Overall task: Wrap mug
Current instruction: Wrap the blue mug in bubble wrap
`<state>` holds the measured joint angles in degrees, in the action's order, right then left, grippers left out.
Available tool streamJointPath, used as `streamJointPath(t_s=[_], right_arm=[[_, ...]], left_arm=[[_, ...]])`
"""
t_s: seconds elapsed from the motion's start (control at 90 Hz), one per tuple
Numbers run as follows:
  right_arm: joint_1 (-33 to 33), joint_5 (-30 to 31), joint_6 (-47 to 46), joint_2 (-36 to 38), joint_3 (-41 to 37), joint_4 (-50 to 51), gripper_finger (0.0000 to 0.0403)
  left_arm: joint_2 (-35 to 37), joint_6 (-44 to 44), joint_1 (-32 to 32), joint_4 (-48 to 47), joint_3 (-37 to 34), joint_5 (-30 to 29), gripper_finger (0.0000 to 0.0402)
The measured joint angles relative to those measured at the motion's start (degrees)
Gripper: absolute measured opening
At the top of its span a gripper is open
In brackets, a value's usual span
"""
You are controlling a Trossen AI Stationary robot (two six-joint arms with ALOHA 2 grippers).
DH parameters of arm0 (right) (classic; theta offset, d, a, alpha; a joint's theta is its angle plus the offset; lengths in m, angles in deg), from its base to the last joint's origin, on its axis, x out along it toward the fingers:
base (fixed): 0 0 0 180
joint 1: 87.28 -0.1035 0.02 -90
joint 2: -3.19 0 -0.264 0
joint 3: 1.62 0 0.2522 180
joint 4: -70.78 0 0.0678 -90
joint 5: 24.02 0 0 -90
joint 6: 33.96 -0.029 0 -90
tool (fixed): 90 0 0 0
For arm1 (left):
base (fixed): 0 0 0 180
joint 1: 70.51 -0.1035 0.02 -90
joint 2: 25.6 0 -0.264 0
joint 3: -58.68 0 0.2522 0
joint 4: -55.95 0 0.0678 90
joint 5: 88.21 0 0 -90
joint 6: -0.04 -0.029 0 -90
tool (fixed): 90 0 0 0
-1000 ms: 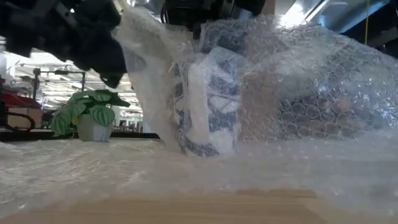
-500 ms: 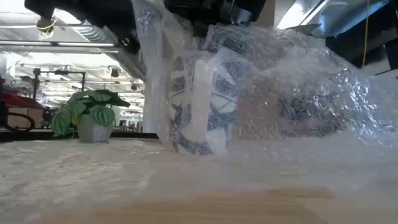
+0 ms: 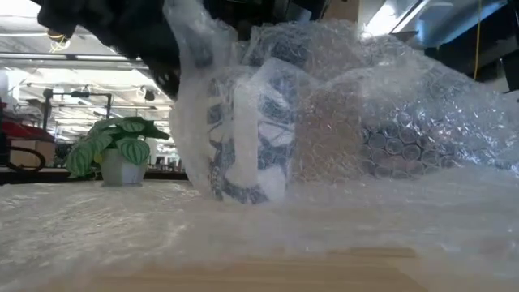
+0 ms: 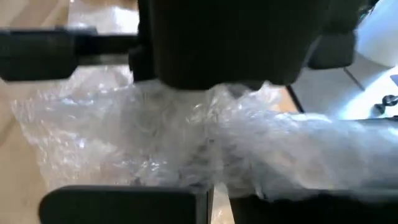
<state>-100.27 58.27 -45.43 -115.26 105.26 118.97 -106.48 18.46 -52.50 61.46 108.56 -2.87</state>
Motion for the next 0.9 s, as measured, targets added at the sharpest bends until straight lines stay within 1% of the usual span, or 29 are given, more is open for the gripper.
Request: streamJointPath(t_s=[0.211, 0.589, 0.7, 0.833, 0.9], right_arm=[[-0.02, 1.88, 0.46, 0.81, 0.04, 0.09, 0.0], [-0.15, 6.32, -0.28, 7.2, 0.07, 6.61, 0.0], [-0.15, 8.48, -0.09, 9.35, 0.22, 5.4, 0.0], [-0.66, 12.25, 2.34, 9.77, 2.92, 3.9, 0.0], [-1.0, 13.7, 4.86, 9.75, 3.98, -0.3, 0.0]], left_arm=[[-0.74, 0.67, -0.71, 1.49, 0.0, 0.01, 0.0013], [-0.74, 1.11, -2.68, 0.79, 0.0, 0.02, 0.0013], [-0.74, 1.14, -2.85, 0.84, 0.0, 0.0, 0.0013], [-0.74, 1.14, -2.85, 0.74, 0.0, 0.0, 0.0013], [-0.74, 0.98, -2.85, 0.72, 0.0, 0.0, 0.0013]])
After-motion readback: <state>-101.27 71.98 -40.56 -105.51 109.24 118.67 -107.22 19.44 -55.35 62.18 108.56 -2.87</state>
